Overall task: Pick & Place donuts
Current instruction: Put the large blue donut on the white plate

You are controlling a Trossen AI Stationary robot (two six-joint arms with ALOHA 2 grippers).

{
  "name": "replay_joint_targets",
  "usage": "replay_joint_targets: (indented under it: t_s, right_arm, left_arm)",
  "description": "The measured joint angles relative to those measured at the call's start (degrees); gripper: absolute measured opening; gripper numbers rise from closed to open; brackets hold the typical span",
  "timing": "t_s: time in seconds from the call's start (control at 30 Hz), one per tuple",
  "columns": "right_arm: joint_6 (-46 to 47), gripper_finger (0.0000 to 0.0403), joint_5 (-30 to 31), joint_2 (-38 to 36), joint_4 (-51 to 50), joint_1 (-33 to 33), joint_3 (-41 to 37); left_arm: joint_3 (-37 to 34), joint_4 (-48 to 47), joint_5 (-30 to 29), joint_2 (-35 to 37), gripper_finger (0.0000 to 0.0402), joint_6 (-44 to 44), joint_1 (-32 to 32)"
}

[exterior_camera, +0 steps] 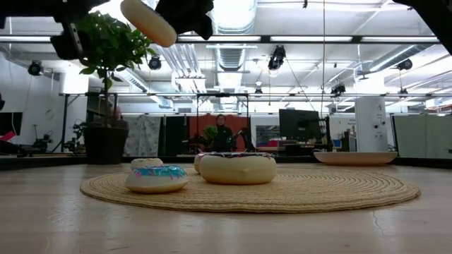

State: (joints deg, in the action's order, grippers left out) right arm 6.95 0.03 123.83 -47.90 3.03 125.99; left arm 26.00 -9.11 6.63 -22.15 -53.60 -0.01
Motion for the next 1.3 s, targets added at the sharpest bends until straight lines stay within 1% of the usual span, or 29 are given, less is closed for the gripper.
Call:
replay_joint_targets:
  t_s: [0.3,0.53,0.6,0.67,0.73,0.93,1.07,1.17,1.3]
  right_arm:
    - [0.10,0.0121,0.00,-0.01,0.04,0.00,0.00]
    - [0.10,0.0127,0.00,-0.02,0.04,0.00,0.00]
    - [0.10,0.0129,0.00,0.00,0.04,0.00,0.00]
    - [0.10,0.0130,0.00,-0.01,0.04,0.00,0.00]
    - [0.10,0.0130,0.00,0.00,0.04,0.00,0.00]
    - [0.07,0.0129,0.00,-0.02,0.04,0.00,0.00]
    - [0.09,0.0133,0.00,-0.02,0.04,0.00,0.00]
    - [0.10,0.0134,0.00,-0.02,0.04,0.00,0.00]
    - [-0.08,0.0134,-0.02,0.00,0.02,0.00,0.00]
  left_arm:
    - [0.00,0.09,-0.12,-2.84,0.0000,-0.08,0.00]
    - [0.00,1.51,-0.02,-3.26,0.0001,-6.43,0.00]
    - [-0.02,1.57,0.11,-3.26,0.0007,-7.37,0.00]
    - [-0.02,1.62,0.15,-3.26,0.0022,-8.45,0.00]
    - [-0.01,1.62,0.16,-3.26,0.0045,-9.24,0.00]
    - [-0.02,1.85,0.20,-3.63,0.0138,-11.47,-0.02]
    - [-0.02,1.82,0.49,-5.26,0.0194,-12.36,-0.01]
    - [-0.02,1.81,2.96,-6.70,0.0216,-12.53,-0.01]
    - [-0.02,1.79,6.02,-8.09,0.0222,-14.52,-0.04]
